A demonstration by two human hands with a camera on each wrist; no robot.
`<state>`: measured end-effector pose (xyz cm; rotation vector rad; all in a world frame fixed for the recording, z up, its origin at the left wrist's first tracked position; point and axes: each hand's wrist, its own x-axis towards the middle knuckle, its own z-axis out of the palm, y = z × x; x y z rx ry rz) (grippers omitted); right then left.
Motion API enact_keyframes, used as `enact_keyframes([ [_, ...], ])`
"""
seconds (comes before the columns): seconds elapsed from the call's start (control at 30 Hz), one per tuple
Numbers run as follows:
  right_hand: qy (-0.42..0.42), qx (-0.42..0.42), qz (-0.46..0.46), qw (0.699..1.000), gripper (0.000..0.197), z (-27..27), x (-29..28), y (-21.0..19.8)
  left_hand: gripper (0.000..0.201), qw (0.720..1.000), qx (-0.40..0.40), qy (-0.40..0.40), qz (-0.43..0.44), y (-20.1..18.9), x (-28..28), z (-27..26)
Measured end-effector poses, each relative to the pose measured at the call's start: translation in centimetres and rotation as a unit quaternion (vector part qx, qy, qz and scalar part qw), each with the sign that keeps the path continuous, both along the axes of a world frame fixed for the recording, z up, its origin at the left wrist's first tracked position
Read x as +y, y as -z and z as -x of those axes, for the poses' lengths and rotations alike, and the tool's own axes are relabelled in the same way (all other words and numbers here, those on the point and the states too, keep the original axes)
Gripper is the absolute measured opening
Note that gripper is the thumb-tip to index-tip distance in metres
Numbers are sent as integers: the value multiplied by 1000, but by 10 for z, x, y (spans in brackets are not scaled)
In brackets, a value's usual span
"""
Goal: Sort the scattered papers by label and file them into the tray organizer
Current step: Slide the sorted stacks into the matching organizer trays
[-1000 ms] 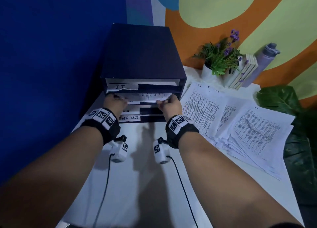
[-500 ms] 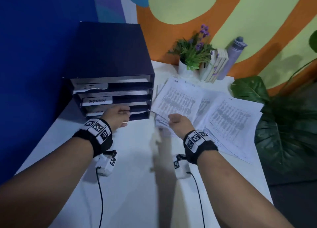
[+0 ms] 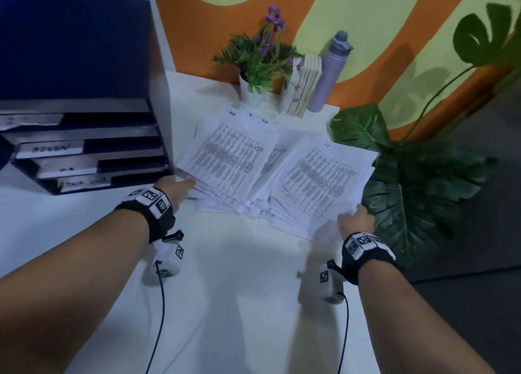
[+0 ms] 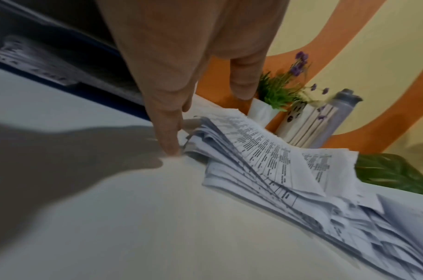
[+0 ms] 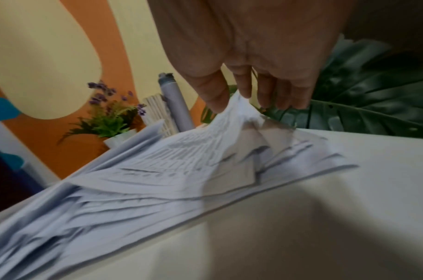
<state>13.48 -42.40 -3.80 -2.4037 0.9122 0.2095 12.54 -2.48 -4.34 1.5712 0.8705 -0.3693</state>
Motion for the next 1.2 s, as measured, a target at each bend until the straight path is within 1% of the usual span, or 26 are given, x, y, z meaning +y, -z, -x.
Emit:
enact_keyframes([
  [0.03, 9, 7, -11, 1000, 60, -3, -7, 3, 78, 1000, 16, -10, 4, 7, -3, -5],
  [0.07, 11, 13, -25, 1000, 64, -7, -12, 7, 75, 1000, 25, -18, 4, 12, -6, -10],
  [0.13, 11, 30, -49, 998, 71, -15, -17, 13, 68, 999, 31, -37, 22, 16, -13, -18],
  [0.2, 16, 42, -53, 998, 79, -21, -19, 17, 68, 998, 34, -54, 24, 18, -22, -24],
  [0.27, 27, 56, -49, 997, 84, -27, -21, 21, 76, 997, 24, -69, 2, 20, -27, -30],
  [0.33, 29, 73, -38, 996, 87, -31, -22, 21, 88, 997, 24, -62, -48, 17, -35, -33],
  [0.37, 26, 81, -27, 996, 86, -32, -24, 22, 91, 994, 30, -35, -102, 18, -38, -34],
  [0.4, 21, 87, -16, 996, 84, -33, -26, 22, 85, 987, 35, -6, -157, 13, -41, -34],
  [0.43, 12, 86, -9, 996, 80, -34, -27, 24, 75, 981, 24, 8, -192, 12, -43, -33],
  [0.47, 2, 81, -5, 997, 77, -35, -27, 25, 65, 978, 21, 15, -206, 13, -44, -33],
  [0.53, -16, 61, -19, 998, 72, -37, -24, 26, 44, 980, 18, 9, -199, 14, -46, -35],
  [0.57, -20, 50, -34, 998, 69, -38, -21, 26, 38, 981, 13, 4, -195, 16, -45, -35],
  [0.6, -29, 46, -46, 997, 64, -38, -19, 26, 42, 980, 19, 10, -198, 16, -44, -37],
  [0.67, -52, 56, -54, 996, 51, -38, -16, 23, 65, 979, 27, 27, -198, 18, -43, -37],
  [0.7, -57, 58, -55, 995, 47, -37, -16, 21, 71, 979, 25, 25, -199, 19, -42, -36],
  [0.73, -55, 55, -58, 995, 46, -34, -16, 20, 71, 977, 23, 29, -210, 20, -42, -33],
  [0.8, -40, 39, -64, 996, 44, -27, -18, 22, 55, 969, 21, 47, -242, 20, -44, -22],
  [0.87, -10, 20, -82, 996, 45, -16, -19, 22, 34, 967, 29, 72, -245, 23, -45, -6],
  [0.9, 7, 20, -104, 994, 49, -10, -21, 23, 29, 966, 28, 81, -244, 24, -45, 3],
  [0.97, 47, 16, -175, 983, 63, 1, -25, 25, 27, 967, 38, 89, -235, 35, -40, 25],
  [1.0, 62, 16, -205, 977, 66, 6, -24, 22, 27, 968, 45, 91, -228, 35, -37, 36],
  [1.07, 70, 17, -250, 966, 70, 13, -23, 17, 32, 968, 64, 95, -225, 37, -31, 60],
  [1.13, 91, 9, -315, 945, 77, 21, -15, 9, 38, 968, 80, 95, -220, 37, -24, 83],
  [1.2, 100, 12, -343, 934, 78, 30, -6, 5, 37, 968, 82, 95, -217, 33, -16, 107],
])
